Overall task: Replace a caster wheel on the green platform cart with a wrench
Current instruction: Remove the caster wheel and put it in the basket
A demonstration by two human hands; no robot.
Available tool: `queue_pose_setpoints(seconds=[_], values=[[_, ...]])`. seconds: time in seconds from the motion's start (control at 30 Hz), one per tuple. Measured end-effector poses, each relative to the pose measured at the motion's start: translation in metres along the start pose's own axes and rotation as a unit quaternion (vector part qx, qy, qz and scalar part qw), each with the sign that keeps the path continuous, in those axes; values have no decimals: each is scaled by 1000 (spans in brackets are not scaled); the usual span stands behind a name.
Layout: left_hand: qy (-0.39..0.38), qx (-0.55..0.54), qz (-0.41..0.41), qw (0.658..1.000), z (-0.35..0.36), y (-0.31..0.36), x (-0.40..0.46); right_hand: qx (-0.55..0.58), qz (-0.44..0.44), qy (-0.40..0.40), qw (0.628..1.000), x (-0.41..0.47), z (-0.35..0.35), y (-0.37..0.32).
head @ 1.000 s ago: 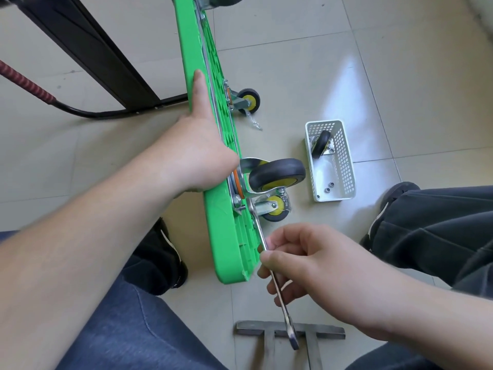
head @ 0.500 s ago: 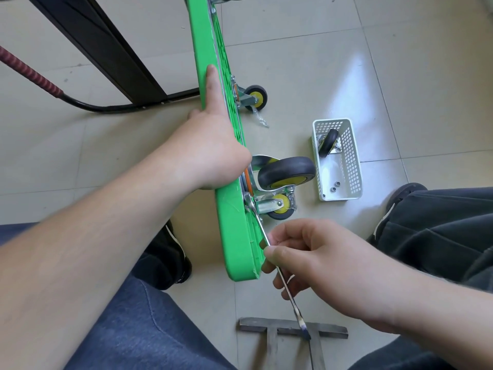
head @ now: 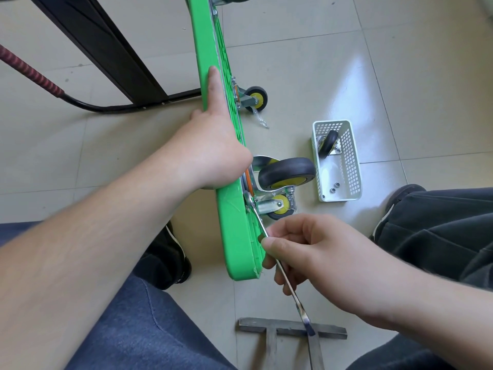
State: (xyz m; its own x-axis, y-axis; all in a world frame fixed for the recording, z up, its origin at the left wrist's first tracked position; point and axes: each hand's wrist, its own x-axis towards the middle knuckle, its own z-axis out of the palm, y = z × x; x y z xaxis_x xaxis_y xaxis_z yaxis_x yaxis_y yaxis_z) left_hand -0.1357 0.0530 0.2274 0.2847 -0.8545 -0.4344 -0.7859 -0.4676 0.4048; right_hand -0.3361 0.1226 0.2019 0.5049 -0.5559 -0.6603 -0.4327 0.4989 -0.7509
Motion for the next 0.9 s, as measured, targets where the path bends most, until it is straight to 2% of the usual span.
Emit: queue_pose_setpoints(seconds=[0.33,0.47,0.67,0.9], values=[[2,20,0,1000,-1,0,0,23,-23,-36,999,9,-1,14],[1,18,-2,1000,-1,0,0,-44,-66,-17,997,19,-1,27],[-2,19,-4,1000,-2,0,0,-34,-100,-35,994,29,-1,38],[-7,16,-4,1000,-3,0,-3,-109,-163,-17,980,41,-2,51]])
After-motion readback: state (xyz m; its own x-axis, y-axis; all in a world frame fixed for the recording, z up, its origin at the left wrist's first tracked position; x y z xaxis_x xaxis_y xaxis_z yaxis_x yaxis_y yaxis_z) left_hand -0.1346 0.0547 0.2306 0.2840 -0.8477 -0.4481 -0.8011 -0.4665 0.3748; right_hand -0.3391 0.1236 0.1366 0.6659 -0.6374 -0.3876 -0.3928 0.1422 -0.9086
